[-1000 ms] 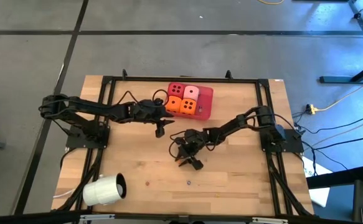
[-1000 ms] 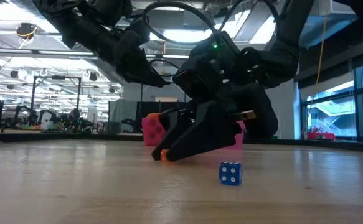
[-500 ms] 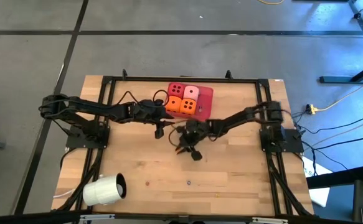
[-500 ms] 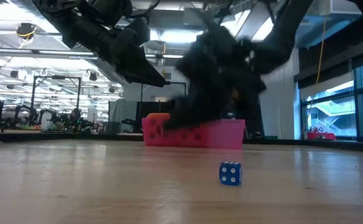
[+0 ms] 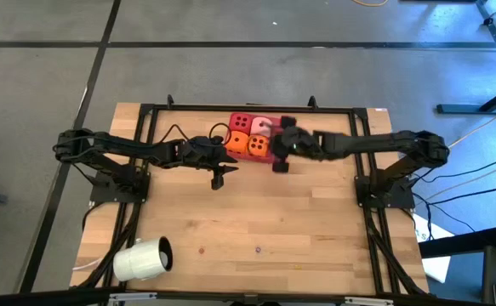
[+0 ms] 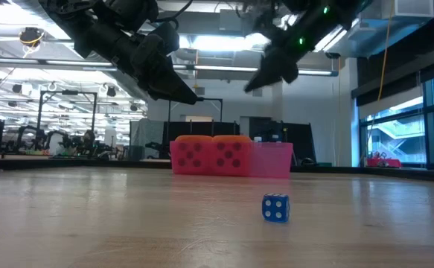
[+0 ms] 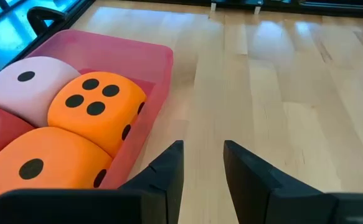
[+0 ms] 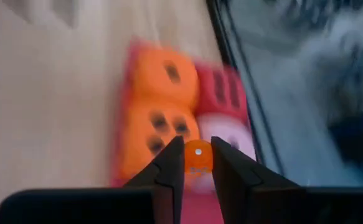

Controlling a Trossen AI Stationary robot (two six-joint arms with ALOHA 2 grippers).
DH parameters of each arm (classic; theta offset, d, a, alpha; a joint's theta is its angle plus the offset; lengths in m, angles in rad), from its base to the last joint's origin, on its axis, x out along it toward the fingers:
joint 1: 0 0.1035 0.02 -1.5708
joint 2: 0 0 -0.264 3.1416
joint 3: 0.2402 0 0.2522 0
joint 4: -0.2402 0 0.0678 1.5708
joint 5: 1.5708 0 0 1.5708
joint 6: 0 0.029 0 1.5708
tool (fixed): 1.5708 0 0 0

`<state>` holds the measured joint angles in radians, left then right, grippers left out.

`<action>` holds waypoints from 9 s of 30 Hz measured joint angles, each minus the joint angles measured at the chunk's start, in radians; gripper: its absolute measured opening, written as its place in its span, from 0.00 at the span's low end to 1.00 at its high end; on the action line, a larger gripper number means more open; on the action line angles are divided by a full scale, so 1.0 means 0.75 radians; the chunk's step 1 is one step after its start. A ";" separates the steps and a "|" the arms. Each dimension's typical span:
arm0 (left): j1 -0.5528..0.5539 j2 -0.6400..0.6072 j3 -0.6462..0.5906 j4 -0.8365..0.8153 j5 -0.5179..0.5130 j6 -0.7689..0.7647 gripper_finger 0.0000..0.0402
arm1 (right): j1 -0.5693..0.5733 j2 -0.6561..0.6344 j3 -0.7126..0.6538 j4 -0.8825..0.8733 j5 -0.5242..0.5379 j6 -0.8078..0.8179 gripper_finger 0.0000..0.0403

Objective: Pick & Place Dice
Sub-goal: Put the small orange dice into the red container, then put the small yellow dice into the red container, then put the small blue dice into the red container

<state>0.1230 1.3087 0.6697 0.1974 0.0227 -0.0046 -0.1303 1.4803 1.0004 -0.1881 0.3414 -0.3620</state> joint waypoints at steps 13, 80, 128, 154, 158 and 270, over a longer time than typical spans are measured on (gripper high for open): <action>0.000 0.000 0.000 0.001 0.000 0.023 0.28 | -0.339 0.222 -0.002 -0.170 -0.337 0.090 0.16; -0.045 0.000 0.001 0.044 0.001 0.009 0.27 | 0.646 -0.240 -0.355 -0.145 -0.794 0.427 0.42; -0.051 0.000 0.001 0.080 0.002 -0.050 0.28 | 1.067 0.567 -0.552 1.149 -0.759 0.343 0.20; -0.049 0.000 0.001 0.037 0.001 -0.045 0.28 | 0.891 0.539 -0.558 1.161 -0.711 0.103 0.17; -0.048 0.000 0.001 0.035 0.001 -0.045 0.28 | 0.864 0.538 -0.557 1.152 -0.714 0.033 0.19; -0.113 0.001 0.000 0.089 0.004 -0.075 0.28 | -0.372 0.281 -0.104 0.442 -0.444 0.153 0.22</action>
<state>0.0383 1.3090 0.6697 0.2644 0.0255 -0.0611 -0.4090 1.6913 0.9221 0.1430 0.0084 -0.2470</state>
